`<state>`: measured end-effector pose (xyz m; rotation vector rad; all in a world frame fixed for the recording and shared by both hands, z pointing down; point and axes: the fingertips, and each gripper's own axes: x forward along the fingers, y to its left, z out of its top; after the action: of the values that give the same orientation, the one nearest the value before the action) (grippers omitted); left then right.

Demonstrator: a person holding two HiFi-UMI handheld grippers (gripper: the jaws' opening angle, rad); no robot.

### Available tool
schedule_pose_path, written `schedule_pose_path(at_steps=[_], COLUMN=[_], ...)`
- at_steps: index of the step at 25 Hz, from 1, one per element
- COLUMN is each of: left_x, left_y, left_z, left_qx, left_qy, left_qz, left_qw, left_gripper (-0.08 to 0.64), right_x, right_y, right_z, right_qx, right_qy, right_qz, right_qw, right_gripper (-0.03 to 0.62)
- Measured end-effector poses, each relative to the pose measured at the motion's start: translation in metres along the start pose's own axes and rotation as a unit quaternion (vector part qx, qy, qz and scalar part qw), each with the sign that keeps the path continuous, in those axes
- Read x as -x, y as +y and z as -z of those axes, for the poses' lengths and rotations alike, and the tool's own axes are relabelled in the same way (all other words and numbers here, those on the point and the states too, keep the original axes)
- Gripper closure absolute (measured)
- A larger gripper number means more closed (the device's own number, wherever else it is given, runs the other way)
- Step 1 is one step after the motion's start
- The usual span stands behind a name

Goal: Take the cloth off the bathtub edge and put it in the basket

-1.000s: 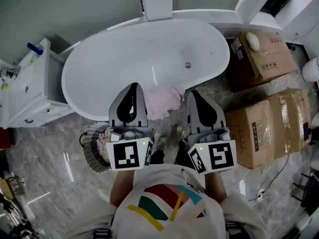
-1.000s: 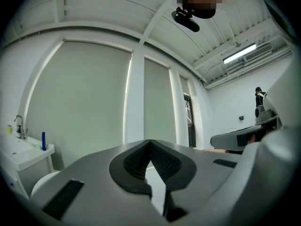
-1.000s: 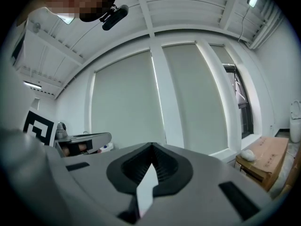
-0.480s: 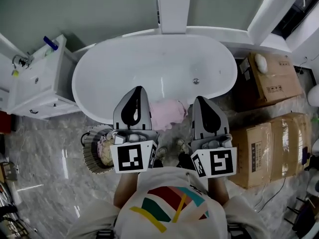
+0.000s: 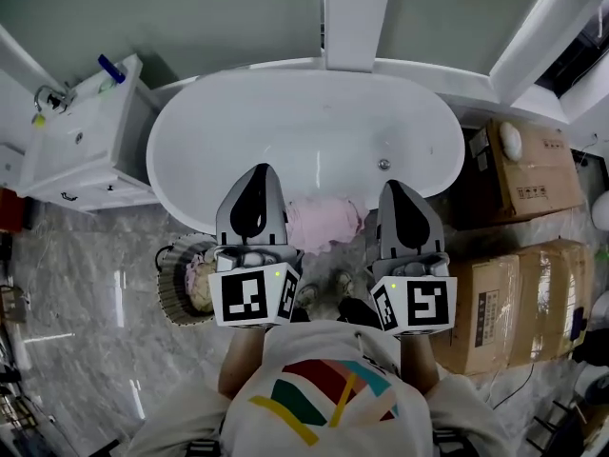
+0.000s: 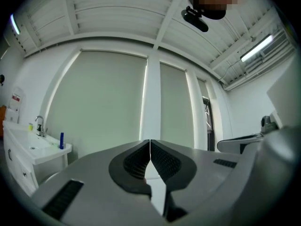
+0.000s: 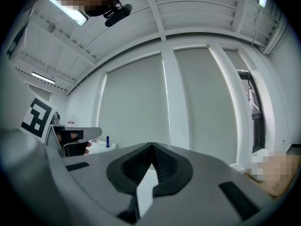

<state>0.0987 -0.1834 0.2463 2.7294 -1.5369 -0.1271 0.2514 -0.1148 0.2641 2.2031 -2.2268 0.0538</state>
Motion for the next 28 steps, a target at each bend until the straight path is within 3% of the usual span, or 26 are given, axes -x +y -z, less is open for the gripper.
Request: schedule_pose_path(at_steps=[6, 14, 28], left_x=[-0.009, -0.052, -0.057], left_y=[0.023, 0.054, 0.07], left_z=[0.026, 0.078, 0.246], left_qx=[-0.024, -0.03, -0.011], left_qy=[0.026, 0.048, 0.125], left_qz=[-0.024, -0.046, -0.068], left_qw=[0.9991, 0.9973, 0.9898], left_gripper=[0.541, 0.541, 0.541], right_x=[-0.031, -0.091, -0.137], right_y=[-0.003, -0.013, -0.001], right_z=[0.013, 0.051, 0.194], right_qx=[-0.021, -0.015, 0.001], right_qy=[0.007, 0.03, 0.079], right_qz=[-0.026, -0.045, -0.085], right_qw=[0.999, 0.998, 0.993], right_gripper=[0.583, 0.583, 0.583])
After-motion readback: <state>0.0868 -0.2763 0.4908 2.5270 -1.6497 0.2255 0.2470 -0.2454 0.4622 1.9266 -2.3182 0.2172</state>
